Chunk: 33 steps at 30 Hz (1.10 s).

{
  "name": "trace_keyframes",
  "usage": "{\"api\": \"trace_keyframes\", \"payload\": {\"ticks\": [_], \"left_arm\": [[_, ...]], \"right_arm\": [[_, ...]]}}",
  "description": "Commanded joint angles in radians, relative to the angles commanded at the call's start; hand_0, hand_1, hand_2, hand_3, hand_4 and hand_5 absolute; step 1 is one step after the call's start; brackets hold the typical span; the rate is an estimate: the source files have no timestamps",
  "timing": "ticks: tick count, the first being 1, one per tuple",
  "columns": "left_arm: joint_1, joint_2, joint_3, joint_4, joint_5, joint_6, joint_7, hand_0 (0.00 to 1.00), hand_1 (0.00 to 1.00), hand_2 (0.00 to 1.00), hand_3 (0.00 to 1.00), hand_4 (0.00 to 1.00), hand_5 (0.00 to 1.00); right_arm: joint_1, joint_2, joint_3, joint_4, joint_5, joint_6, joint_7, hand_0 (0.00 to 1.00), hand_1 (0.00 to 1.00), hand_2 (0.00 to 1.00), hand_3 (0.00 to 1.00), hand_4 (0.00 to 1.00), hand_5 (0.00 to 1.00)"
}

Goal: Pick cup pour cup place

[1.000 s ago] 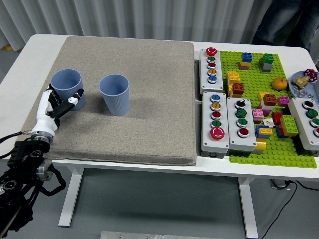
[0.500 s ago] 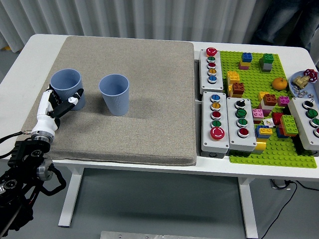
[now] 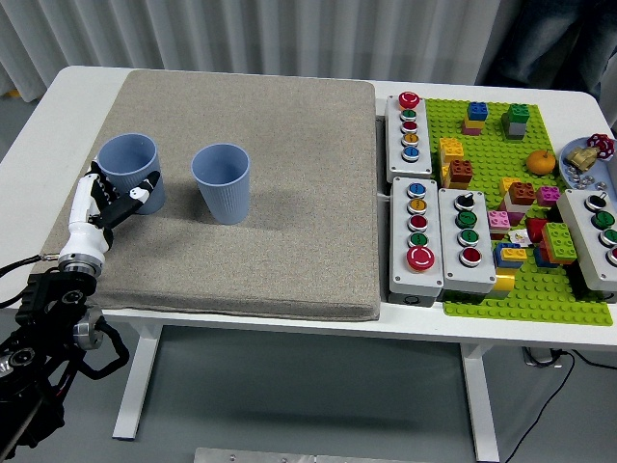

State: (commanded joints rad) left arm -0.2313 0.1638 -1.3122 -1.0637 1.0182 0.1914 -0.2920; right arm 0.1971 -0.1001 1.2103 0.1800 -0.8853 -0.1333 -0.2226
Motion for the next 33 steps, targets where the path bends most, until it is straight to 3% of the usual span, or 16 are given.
{"api": "trace_keyframes", "payload": {"ticks": [3,4,10,33], "left_arm": [[0.0,-0.002,0.005,0.0,-0.001,0.008,-0.004,0.608,0.695,0.879,0.922,0.834,0.203],[0.0,-0.002,0.006,0.0,-0.001,0.01,-0.005,0.522,0.615,0.792,0.892,0.827,0.203],[0.0,-0.005,0.014,0.003,-0.007,0.017,-0.012,0.5,0.59,0.769,0.884,0.82,0.198],[0.001,-0.003,0.021,-0.007,-0.017,0.034,-0.028,0.479,0.579,0.76,0.872,0.781,0.17]], "right_arm": [[0.001,0.0,0.0,0.0,0.0,0.0,0.0,0.743,0.704,0.727,0.644,0.224,0.402],[0.002,0.0,0.0,0.0,0.0,0.0,-0.001,0.743,0.704,0.727,0.644,0.224,0.403],[0.002,0.0,0.0,0.0,0.001,0.001,0.0,0.743,0.703,0.727,0.643,0.224,0.403],[0.003,-0.001,-0.002,0.0,0.005,0.001,0.0,0.741,0.704,0.727,0.643,0.223,0.398]]}}
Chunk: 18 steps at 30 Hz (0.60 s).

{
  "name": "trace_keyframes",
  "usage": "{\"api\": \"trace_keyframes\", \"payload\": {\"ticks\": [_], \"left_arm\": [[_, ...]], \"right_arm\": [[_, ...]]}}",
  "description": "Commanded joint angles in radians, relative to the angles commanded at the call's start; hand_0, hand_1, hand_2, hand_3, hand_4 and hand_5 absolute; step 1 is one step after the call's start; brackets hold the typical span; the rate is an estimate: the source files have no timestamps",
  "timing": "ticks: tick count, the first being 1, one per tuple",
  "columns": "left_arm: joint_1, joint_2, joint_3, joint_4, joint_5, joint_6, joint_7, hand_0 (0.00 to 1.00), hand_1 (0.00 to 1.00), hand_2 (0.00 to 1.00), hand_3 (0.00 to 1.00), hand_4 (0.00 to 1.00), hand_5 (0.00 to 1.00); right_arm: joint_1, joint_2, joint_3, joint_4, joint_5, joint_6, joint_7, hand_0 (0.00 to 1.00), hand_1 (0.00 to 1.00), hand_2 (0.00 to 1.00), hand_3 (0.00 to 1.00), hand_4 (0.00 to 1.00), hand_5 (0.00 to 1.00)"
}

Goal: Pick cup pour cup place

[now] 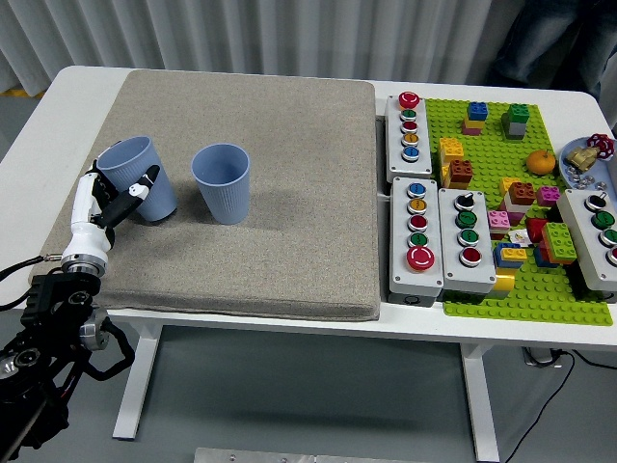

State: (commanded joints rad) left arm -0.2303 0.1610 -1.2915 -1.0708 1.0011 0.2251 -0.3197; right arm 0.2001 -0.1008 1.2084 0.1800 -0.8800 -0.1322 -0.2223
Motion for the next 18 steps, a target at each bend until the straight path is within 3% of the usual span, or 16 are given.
{"api": "trace_keyframes", "payload": {"ticks": [18], "left_arm": [[0.004,-0.001,-0.001,-0.003,-0.007,0.007,-0.007,0.46,0.584,0.772,0.87,0.748,0.133]], "right_arm": [[-0.003,0.0,-0.001,0.0,-0.001,0.0,0.0,0.743,0.703,0.726,0.642,0.223,0.398]]}}
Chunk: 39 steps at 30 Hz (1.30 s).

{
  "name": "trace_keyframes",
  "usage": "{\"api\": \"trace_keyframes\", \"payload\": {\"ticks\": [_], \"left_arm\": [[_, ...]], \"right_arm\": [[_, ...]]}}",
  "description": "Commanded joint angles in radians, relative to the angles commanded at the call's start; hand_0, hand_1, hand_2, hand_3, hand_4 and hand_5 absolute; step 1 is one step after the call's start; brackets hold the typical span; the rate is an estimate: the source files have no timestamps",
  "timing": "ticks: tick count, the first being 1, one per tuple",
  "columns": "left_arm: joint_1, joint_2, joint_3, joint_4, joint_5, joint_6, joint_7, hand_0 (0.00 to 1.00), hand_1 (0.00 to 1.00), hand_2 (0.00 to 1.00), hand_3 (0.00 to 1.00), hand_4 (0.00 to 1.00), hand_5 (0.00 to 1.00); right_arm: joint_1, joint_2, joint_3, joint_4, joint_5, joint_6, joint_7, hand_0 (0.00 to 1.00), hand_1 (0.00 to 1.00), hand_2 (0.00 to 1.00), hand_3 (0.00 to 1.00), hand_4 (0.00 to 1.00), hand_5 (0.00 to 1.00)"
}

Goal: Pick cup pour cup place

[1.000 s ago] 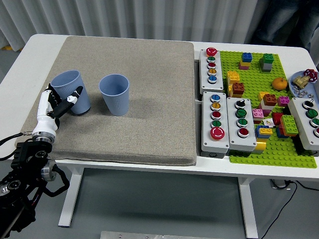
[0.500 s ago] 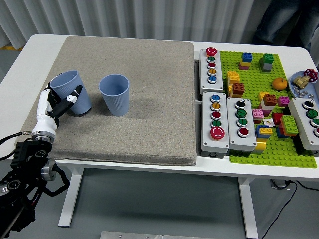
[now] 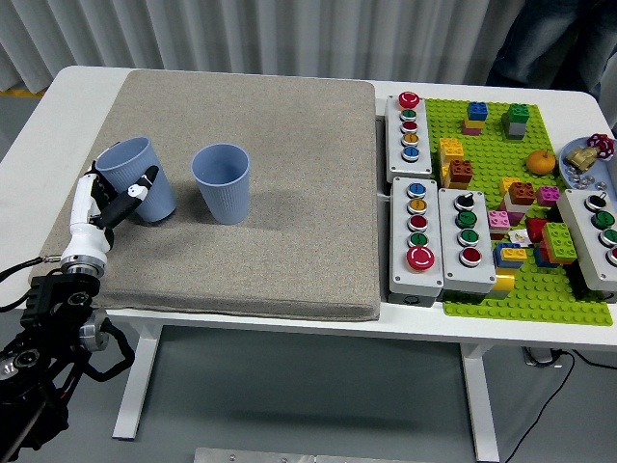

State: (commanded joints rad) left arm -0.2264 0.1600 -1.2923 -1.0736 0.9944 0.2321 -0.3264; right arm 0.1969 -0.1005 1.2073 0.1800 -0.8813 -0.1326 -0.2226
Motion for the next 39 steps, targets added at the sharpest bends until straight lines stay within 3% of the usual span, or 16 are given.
{"api": "trace_keyframes", "payload": {"ticks": [7,39], "left_arm": [[0.001,0.0,-0.003,-0.002,-0.001,0.01,-0.008,0.405,0.562,0.766,0.861,0.725,0.128],[-0.003,0.0,-0.011,-0.017,0.008,0.021,-0.013,0.407,0.564,0.769,0.853,0.681,0.098]], "right_arm": [[0.0,0.0,0.0,0.0,0.001,-0.001,0.0,0.743,0.704,0.726,0.643,0.225,0.398],[0.003,-0.001,-0.004,0.0,0.008,-0.002,0.001,0.743,0.704,0.727,0.644,0.23,0.396]]}}
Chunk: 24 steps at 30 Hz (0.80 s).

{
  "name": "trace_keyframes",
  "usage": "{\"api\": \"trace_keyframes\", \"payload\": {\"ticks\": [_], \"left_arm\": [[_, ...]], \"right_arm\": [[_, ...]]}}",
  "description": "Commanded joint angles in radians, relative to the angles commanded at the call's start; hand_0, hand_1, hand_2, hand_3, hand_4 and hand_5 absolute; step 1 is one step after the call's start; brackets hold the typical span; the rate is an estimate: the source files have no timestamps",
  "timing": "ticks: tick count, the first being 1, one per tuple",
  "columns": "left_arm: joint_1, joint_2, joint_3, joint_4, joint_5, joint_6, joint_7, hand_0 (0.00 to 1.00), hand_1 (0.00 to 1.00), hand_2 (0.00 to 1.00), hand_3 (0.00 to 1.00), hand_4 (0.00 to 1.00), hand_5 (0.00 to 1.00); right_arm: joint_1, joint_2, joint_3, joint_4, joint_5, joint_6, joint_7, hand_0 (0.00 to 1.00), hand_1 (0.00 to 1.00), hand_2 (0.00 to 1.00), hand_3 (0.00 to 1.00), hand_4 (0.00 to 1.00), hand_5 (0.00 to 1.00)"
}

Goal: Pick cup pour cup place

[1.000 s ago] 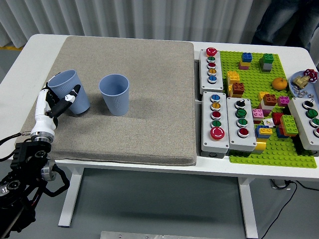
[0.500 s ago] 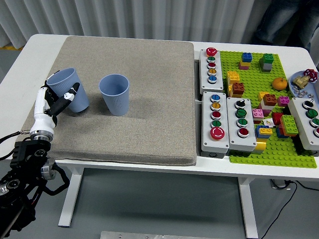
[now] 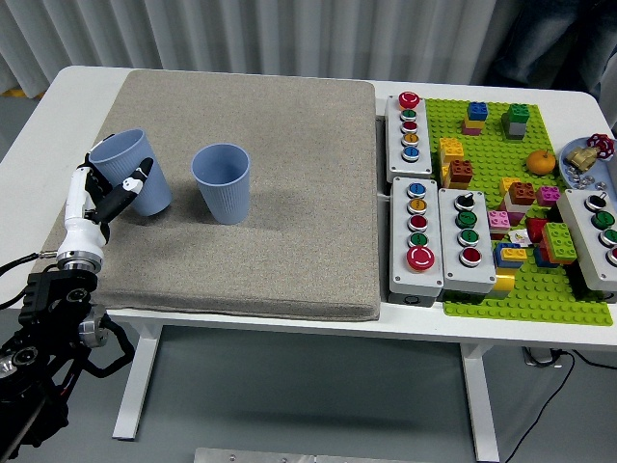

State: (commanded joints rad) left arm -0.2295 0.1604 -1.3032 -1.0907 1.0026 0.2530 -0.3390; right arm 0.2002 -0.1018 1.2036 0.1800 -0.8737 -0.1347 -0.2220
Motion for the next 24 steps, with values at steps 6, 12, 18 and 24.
{"api": "trace_keyframes", "payload": {"ticks": [6,12,18,24], "left_arm": [[-0.001,0.0,-0.001,0.0,0.0,0.0,0.0,0.407,0.563,0.77,0.852,0.678,0.099],[-0.001,0.0,-0.003,0.0,-0.001,-0.003,0.0,0.414,0.57,0.772,0.852,0.677,0.097],[0.001,0.001,-0.005,0.001,-0.001,-0.004,0.001,0.409,0.57,0.772,0.853,0.674,0.092],[0.001,0.001,-0.004,-0.001,0.02,0.009,-0.011,0.418,0.571,0.773,0.853,0.678,0.095]], "right_arm": [[0.001,0.0,-0.001,0.0,0.002,-0.001,0.0,0.743,0.703,0.726,0.644,0.23,0.397],[0.001,-0.001,-0.002,0.0,0.003,0.0,0.0,0.743,0.703,0.726,0.644,0.231,0.397],[0.0,0.0,-0.002,0.0,0.004,-0.001,0.0,0.743,0.703,0.726,0.644,0.231,0.398],[0.0,0.0,-0.003,0.0,0.003,0.0,0.0,0.743,0.704,0.726,0.644,0.231,0.4]]}}
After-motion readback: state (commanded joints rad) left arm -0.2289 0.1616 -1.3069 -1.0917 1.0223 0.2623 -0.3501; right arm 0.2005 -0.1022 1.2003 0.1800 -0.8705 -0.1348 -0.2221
